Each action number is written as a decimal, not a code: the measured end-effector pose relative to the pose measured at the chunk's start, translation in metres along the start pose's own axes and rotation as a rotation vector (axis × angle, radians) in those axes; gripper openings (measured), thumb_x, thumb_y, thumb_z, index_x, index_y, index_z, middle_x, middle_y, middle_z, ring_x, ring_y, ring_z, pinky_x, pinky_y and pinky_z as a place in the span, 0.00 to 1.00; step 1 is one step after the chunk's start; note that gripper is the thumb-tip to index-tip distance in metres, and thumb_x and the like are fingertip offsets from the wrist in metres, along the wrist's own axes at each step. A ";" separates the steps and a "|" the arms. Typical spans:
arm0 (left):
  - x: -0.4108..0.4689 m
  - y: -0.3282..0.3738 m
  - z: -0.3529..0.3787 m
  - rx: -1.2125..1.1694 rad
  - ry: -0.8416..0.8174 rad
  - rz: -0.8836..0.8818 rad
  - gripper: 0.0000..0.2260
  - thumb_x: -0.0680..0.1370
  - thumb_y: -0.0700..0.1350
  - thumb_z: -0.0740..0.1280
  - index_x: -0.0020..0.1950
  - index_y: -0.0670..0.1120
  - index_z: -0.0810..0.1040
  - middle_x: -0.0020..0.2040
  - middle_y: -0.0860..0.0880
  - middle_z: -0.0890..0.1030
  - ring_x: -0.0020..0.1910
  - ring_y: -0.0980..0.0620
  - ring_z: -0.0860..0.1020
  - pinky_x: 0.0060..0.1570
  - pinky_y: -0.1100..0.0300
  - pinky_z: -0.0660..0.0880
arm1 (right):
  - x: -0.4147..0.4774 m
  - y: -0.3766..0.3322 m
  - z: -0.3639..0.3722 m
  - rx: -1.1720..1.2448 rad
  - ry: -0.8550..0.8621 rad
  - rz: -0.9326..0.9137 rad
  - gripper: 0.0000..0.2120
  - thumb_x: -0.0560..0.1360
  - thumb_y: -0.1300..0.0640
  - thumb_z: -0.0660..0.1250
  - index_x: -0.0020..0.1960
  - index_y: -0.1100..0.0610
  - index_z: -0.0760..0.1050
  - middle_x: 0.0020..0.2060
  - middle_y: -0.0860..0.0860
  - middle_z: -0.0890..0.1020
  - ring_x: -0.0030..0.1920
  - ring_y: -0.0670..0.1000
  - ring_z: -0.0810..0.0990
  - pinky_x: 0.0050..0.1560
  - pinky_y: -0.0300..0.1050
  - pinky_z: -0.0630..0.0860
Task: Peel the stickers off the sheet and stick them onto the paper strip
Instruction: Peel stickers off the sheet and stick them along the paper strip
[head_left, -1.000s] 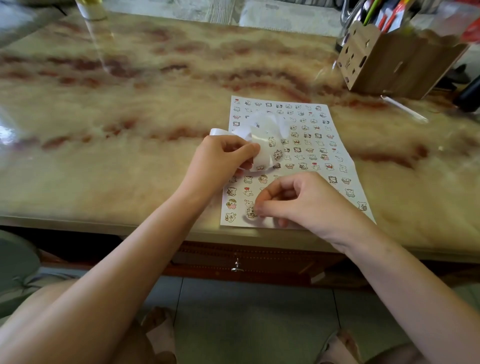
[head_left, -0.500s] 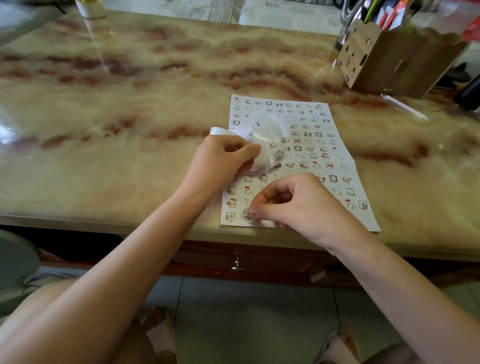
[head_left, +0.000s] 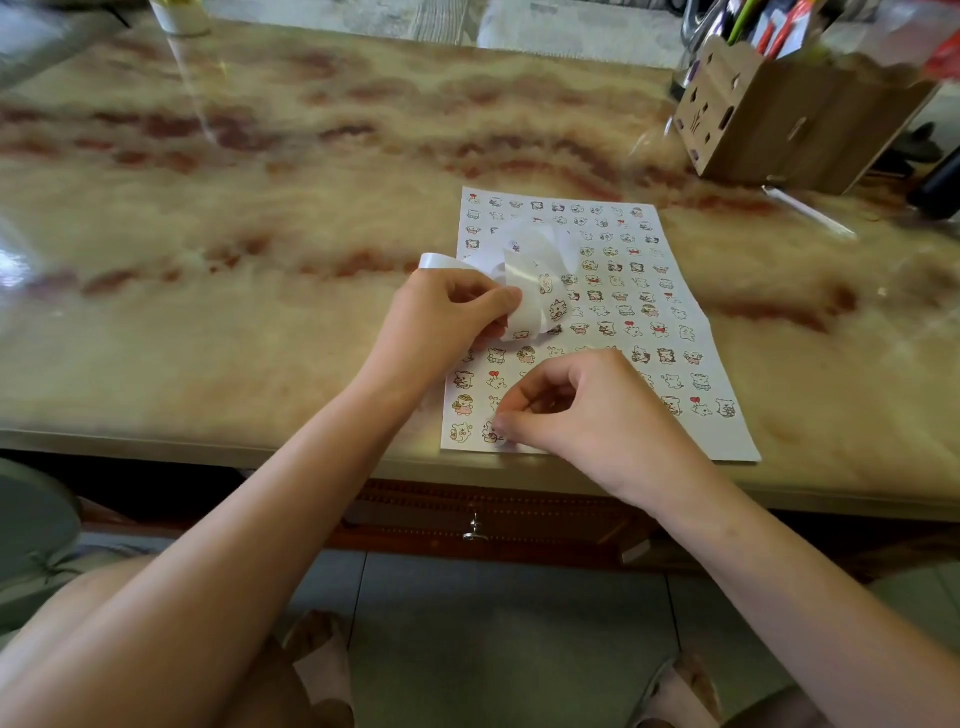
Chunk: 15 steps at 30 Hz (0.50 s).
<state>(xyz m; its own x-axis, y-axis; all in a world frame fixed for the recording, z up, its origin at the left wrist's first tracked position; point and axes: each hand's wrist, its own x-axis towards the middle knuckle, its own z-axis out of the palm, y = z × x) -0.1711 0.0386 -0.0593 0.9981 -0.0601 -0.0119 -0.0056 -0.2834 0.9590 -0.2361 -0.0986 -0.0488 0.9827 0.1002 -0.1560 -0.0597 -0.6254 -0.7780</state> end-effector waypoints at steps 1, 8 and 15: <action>0.000 0.000 0.000 -0.001 0.000 0.001 0.11 0.76 0.44 0.69 0.35 0.44 0.80 0.29 0.52 0.79 0.31 0.53 0.74 0.40 0.56 0.73 | 0.000 0.000 0.000 -0.008 0.006 -0.002 0.04 0.68 0.54 0.76 0.37 0.53 0.82 0.31 0.45 0.83 0.33 0.39 0.78 0.37 0.34 0.74; 0.000 0.000 0.000 -0.009 0.004 -0.007 0.10 0.76 0.44 0.69 0.35 0.45 0.80 0.29 0.53 0.79 0.31 0.54 0.75 0.39 0.58 0.73 | -0.004 -0.002 0.005 -0.046 0.042 -0.007 0.04 0.68 0.54 0.75 0.37 0.51 0.81 0.32 0.45 0.83 0.36 0.43 0.80 0.45 0.47 0.80; 0.001 -0.001 0.001 0.018 0.021 0.001 0.10 0.76 0.44 0.69 0.38 0.39 0.81 0.32 0.49 0.80 0.34 0.52 0.76 0.43 0.52 0.77 | -0.007 0.000 0.008 -0.114 0.058 -0.059 0.05 0.69 0.52 0.74 0.39 0.50 0.79 0.31 0.44 0.79 0.34 0.43 0.76 0.40 0.43 0.76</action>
<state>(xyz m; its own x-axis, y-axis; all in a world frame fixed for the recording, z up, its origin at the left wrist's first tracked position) -0.1701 0.0378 -0.0610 0.9992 -0.0407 -0.0053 -0.0072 -0.3001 0.9539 -0.2447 -0.0934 -0.0520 0.9926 0.0967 -0.0741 0.0155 -0.7037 -0.7103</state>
